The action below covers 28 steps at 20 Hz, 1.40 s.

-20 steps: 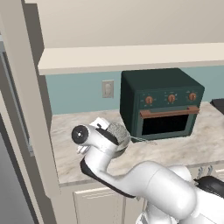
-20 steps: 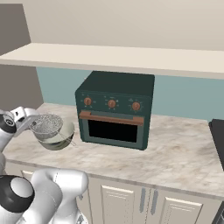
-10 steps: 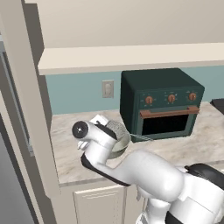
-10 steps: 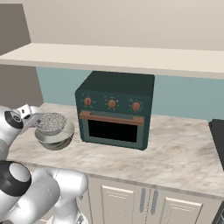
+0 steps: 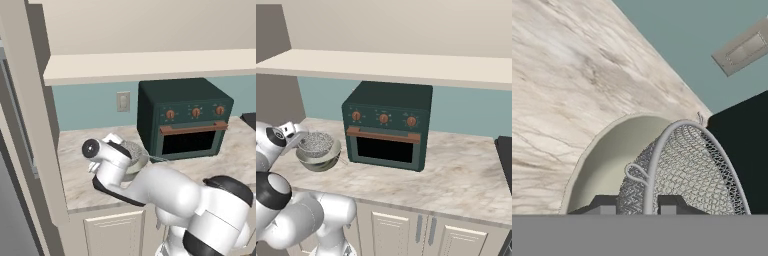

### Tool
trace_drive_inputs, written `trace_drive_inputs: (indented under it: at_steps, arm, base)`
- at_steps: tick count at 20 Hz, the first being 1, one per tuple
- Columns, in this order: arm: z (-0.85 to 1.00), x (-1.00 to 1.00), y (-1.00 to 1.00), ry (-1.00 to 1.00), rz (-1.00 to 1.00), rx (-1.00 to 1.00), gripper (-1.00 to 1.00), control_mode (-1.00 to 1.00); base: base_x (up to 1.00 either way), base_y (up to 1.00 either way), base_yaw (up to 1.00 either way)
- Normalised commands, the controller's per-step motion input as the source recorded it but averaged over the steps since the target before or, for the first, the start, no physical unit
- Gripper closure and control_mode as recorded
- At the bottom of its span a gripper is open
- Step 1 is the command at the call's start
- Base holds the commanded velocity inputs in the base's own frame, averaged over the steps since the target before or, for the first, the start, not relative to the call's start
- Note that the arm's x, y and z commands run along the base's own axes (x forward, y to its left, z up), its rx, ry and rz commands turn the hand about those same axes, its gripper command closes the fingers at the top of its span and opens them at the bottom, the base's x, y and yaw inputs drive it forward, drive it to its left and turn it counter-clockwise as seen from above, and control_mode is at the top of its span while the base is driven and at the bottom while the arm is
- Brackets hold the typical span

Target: Open the cabinet and setup a tea strainer by placing it in the bowl upright.

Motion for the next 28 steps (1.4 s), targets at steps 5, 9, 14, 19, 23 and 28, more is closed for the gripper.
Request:
trace_drive_inputs:
  at_steps: [5, 9, 14, 19, 23, 28]
  arm:
    - [-0.09, 0.00, 0.00, 0.00, 0.00, 0.00, 1.00, -1.00]
    - [-0.12, 0.00, 0.02, 0.00, 0.00, 0.00, 1.00, -1.00]
    - [-0.27, 0.02, 0.01, 0.00, 0.00, 0.00, 1.00, -1.00]
    - [-0.37, 0.00, 0.00, 0.00, 0.00, 0.00, 1.00, -1.00]
    - [-0.18, 0.00, 0.00, -0.01, 0.00, 0.00, 1.00, -1.00]
    - [-0.14, 0.00, 0.00, -0.05, 0.00, 0.00, 1.00, -1.00]
  base:
    - [0.00, 0.00, 0.00]
    - [0.00, 0.00, 0.00]
    - [0.00, 0.00, 0.00]
    - [0.00, 0.00, 0.00]
    - [0.00, 0.00, 0.00]
    - [0.00, 0.00, 0.00]
